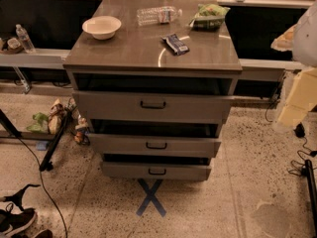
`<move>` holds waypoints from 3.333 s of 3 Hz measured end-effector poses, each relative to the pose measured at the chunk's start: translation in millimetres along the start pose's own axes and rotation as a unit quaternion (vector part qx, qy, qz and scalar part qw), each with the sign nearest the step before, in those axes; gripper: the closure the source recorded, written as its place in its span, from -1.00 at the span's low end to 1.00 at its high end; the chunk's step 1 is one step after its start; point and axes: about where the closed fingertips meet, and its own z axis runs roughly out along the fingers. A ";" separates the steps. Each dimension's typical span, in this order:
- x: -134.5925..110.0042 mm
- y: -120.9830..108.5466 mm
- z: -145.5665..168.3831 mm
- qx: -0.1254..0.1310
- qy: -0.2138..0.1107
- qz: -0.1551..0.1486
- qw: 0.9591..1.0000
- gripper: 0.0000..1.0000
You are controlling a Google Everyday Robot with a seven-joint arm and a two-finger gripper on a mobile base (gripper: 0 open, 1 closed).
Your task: Place rxbar blueberry into paper bowl
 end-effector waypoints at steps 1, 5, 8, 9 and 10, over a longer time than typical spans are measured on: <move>-0.1 -0.1 0.0 0.000 0.000 0.000 1.000 -1.00; -114.4 -135.8 41.6 -0.004 -0.276 0.138 0.951 -1.00; -133.9 -153.7 118.6 0.033 -0.323 0.241 0.915 -1.00; -137.0 -187.4 145.5 0.086 -0.325 0.272 0.902 -1.00; -144.6 -220.2 159.8 0.135 -0.334 0.299 0.884 -1.00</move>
Offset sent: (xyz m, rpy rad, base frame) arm 0.1374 0.0580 0.0142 0.4846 -0.2066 0.0115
